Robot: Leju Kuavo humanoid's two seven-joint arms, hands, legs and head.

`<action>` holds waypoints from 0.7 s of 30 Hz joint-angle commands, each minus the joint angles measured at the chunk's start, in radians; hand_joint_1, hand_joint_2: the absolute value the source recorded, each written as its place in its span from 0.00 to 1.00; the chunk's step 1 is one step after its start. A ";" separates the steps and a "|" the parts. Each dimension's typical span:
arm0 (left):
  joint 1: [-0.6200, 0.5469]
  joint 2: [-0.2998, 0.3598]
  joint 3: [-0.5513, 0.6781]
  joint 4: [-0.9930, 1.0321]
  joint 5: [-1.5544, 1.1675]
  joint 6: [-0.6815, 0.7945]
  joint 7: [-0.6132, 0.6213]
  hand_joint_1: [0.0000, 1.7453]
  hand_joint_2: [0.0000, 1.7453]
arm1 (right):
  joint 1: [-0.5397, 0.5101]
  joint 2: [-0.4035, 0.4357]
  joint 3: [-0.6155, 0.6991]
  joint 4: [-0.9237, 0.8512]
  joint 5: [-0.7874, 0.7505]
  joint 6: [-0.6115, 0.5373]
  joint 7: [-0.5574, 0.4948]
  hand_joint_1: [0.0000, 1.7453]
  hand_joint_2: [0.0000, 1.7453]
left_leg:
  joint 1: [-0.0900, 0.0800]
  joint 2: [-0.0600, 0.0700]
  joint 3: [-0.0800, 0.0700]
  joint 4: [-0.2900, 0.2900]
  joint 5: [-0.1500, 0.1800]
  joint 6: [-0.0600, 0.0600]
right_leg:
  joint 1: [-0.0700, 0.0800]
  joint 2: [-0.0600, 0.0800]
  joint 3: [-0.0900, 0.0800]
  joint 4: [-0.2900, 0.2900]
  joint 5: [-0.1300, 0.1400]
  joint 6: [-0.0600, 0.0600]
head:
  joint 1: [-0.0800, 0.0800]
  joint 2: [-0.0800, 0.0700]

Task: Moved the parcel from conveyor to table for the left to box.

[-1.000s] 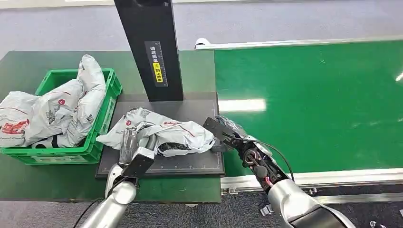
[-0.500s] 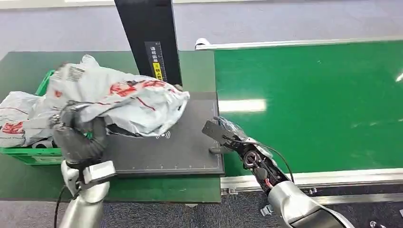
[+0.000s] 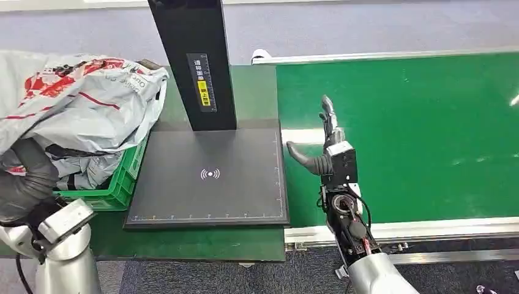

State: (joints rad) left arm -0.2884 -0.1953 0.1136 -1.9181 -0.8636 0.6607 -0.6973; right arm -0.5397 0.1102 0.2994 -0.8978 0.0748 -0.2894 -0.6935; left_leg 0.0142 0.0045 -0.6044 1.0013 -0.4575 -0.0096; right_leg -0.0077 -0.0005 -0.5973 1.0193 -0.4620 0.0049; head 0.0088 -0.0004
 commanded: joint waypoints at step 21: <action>-0.338 0.217 -0.018 1.152 -0.317 0.001 0.582 1.00 1.00 | 0.034 -0.050 0.047 -0.174 -0.083 0.061 -0.005 0.00 1.00 | 0.000 0.001 0.005 -0.002 0.001 0.000 | 0.000 0.000 0.004 -0.002 0.001 0.000 | 0.000 0.000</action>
State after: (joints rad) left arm -0.5787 -0.0450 0.2053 -0.9423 -1.1994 0.6611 -0.1839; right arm -0.4968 0.0828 0.3239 -1.0704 -0.0271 -0.2316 -0.6947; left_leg 0.0142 0.0062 -0.6030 1.0013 -0.4572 -0.0100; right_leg -0.0075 0.0002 -0.5967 1.0197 -0.4615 0.0044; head 0.0084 -0.0004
